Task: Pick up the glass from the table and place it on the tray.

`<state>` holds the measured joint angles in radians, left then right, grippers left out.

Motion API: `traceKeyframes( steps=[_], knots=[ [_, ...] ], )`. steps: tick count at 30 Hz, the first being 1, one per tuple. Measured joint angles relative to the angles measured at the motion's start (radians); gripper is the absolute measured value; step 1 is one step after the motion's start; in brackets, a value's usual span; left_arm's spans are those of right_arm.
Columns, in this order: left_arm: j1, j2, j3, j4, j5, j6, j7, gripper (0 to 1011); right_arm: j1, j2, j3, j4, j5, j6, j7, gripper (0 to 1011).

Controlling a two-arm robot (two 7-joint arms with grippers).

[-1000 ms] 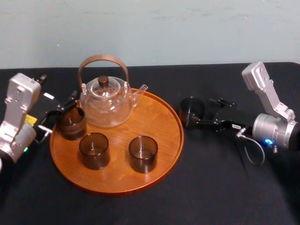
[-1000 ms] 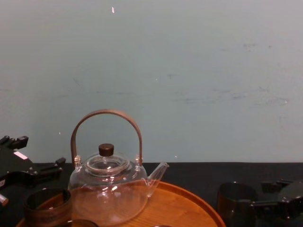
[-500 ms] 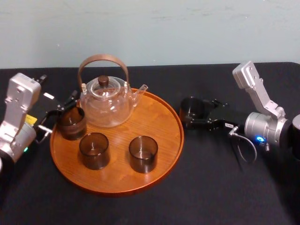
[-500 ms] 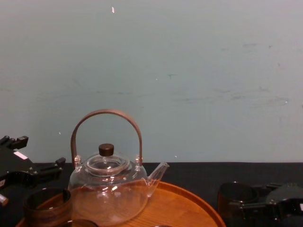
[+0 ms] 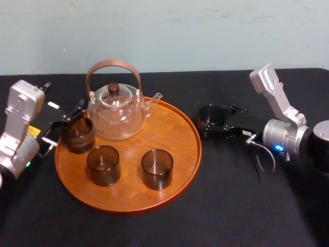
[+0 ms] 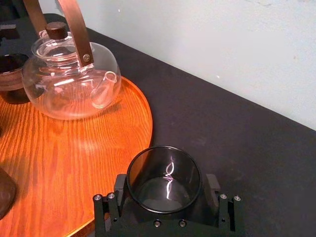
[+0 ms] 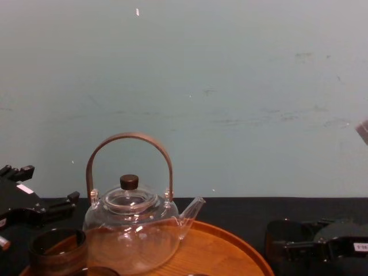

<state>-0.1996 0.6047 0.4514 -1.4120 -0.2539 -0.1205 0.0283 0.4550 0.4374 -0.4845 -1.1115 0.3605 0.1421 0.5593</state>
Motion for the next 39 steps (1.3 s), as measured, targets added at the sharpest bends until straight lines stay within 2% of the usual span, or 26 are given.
traceKeyframes(
  steps=[11, 19, 39],
  knots=[
    [0.0, 0.0, 0.0, 0.0, 0.0, 0.0, 0.0, 1001, 0.001, -0.001, -0.002, 0.001, -0.006, -0.002, 0.0, 1003],
    [0.0, 0.0, 0.0, 0.0, 0.0, 0.0, 0.0, 1001, 0.0, 0.0, -0.001, 0.001, -0.003, -0.002, -0.001, 885],
    [0.0, 0.0, 0.0, 0.0, 0.0, 0.0, 0.0, 1001, -0.004, 0.002, 0.004, -0.005, 0.003, -0.001, 0.002, 885]
  ],
)
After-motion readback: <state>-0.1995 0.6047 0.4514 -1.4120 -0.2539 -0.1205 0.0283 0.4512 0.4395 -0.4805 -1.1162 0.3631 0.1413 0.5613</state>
